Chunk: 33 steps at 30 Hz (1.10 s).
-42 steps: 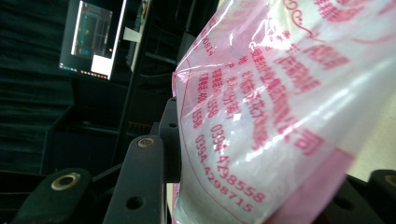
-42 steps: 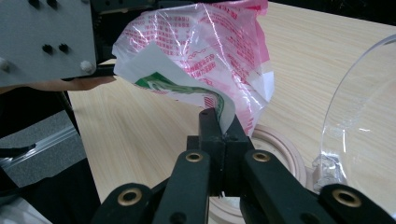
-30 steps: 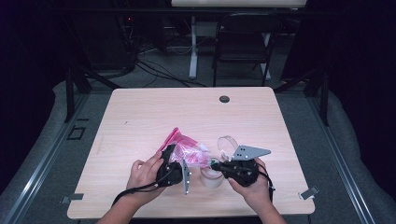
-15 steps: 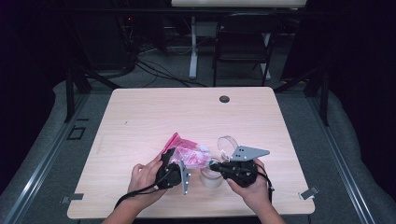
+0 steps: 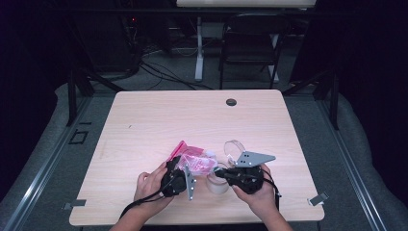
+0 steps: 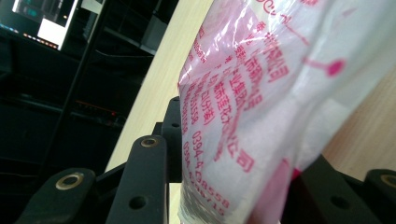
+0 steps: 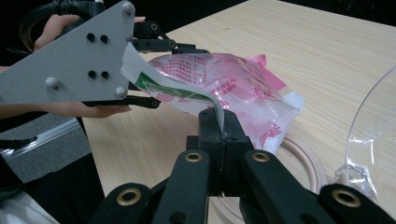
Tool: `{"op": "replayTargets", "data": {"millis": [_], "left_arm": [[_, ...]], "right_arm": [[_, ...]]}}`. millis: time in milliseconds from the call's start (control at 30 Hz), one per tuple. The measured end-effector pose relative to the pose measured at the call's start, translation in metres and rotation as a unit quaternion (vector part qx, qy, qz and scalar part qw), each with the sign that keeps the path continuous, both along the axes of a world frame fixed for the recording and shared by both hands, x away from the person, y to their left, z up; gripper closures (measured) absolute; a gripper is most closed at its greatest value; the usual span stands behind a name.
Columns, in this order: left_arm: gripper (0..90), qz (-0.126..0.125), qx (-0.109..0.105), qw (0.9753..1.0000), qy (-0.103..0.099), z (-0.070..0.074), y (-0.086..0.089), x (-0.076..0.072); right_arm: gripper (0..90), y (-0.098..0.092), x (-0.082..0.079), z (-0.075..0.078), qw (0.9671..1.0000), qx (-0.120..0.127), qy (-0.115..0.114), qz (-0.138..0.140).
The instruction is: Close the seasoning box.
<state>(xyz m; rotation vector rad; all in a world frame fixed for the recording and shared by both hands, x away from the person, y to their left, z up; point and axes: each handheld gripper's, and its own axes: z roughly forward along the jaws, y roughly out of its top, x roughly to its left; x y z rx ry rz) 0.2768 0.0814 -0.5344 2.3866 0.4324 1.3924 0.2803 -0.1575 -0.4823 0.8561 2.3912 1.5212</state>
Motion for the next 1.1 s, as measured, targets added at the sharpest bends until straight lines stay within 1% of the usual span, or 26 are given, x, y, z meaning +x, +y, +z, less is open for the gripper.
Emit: {"op": "replayTargets", "data": {"millis": [33, 67, 100, 167, 200, 233, 300, 333, 367, 400, 433, 467, 500, 533, 567, 600, 633, 700, 833, 900, 1067, 1100], "left_arm": [[67.2, 0.001, -0.003, 1.0, 0.002, -0.001, 0.0, 0.0], [67.4, 0.001, -0.006, 0.9999, 0.008, -0.002, 0.0, 0.0], [67.6, 0.002, 0.004, 0.9999, 0.012, -0.001, 0.001, 0.001], [68.2, 0.006, -0.004, 0.9997, 0.023, -0.002, 0.002, 0.002], [68.4, 0.007, -0.007, 0.9996, 0.025, -0.002, 0.002, 0.003], [68.6, 0.006, -0.016, 0.9995, 0.026, -0.003, 0.001, 0.003], [68.9, 0.006, -0.025, 0.9992, 0.032, -0.005, 0.001, 0.004], [69.0, 0.006, -0.039, 0.9987, 0.033, -0.006, 0.0, 0.004], [69.1, 0.006, -0.04, 0.9986, 0.034, -0.007, 0.0, 0.004], [69.1, 0.005, -0.048, 0.9982, 0.034, -0.008, 0.0, 0.004], [69.1, 0.008, -0.051, 0.9979, 0.04, -0.008, 0.0, 0.003], [69.2, 0.008, -0.067, 0.9968, 0.041, -0.01, 0.0, 0.004], [69.2, 0.01, -0.075, 0.9962, 0.043, -0.011, -0.001, 0.003], [69.2, 0.013, -0.066, 0.9965, 0.05, -0.01, 0.0, 0.003], [69.3, 0.012, -0.074, 0.9958, 0.052, -0.011, 0.0, 0.003], [69.3, 0.01, -0.076, 0.9958, 0.051, -0.011, 0.0, 0.004], [69.4, 0.01, -0.08, 0.9951, 0.057, -0.012, 0.0, 0.003], [69.7, 0.012, -0.086, 0.9943, 0.062, -0.013, 0.0, 0.004], [69.8, 0.012, -0.093, 0.9931, 0.07, -0.014, 0.001, 0.004], [69.8, 0.011, -0.095, 0.9929, 0.07, -0.015, 0.001, 0.004], [70.0, 0.012, -0.11, 0.99, 0.087, -0.018, 0.001, 0.005], [70.2, 0.01, -0.114, 0.9889, 0.095, -0.019, 0.001, 0.005]], "right_arm": [[90.0, 0.0, 0.0, 0.0, 1.0, 0.0, 0.0, -0.001], [90.0, 0.001, 0.0, 0.0, 1.0, 0.001, -0.001, 0.0], [90.0, 0.001, 0.0, -0.001, 1.0, 0.002, -0.001, -0.001], [90.0, 0.002, -0.001, -0.001, 1.0, 0.001, -0.002, -0.001], [90.0, 0.002, -0.001, -0.001, 1.0, 0.0, -0.002, 0.0], [90.0, 0.002, -0.001, -0.001, 1.0, -0.001, -0.002, 0.0], [90.0, 0.003, -0.001, -0.001, 1.0, -0.001, -0.004, 0.0], [90.0, 0.003, -0.001, -0.001, 1.0, 0.0, -0.004, -0.001], [90.0, 0.003, -0.001, -0.001, 1.0, -0.001, -0.004, -0.001], [90.0, 0.003, -0.001, -0.001, 1.0, -0.001, -0.004, -0.001], [90.0, 0.003, -0.001, -0.001, 1.0, 0.0, -0.005, 0.0], [90.0, 0.003, -0.001, -0.001, 1.0, 0.0, -0.005, 0.0], [90.0, 0.004, -0.001, -0.001, 1.0, 0.0, -0.006, 0.0], [90.0, 0.004, -0.001, -0.001, 1.0, 0.001, -0.006, -0.001], [90.0, 0.004, -0.001, -0.001, 1.0, 0.001, -0.007, -0.001], [90.0, 0.004, -0.001, -0.001, 1.0, 0.001, -0.007, 0.0], [90.0, 0.005, -0.001, -0.001, 1.0, 0.001, -0.007, 0.0], [90.0, 0.005, -0.001, -0.001, 1.0, -0.002, -0.008, 0.0], [90.0, 0.006, -0.001, -0.001, 1.0, -0.002, -0.008, 0.001], [90.0, 0.006, -0.001, -0.001, 1.0, -0.002, -0.008, 0.001], [90.0, 0.007, -0.001, -0.001, 1.0, -0.003, -0.009, 0.003], [90.0, 0.007, -0.001, -0.001, 1.0, -0.003, -0.009, 0.003]]}}
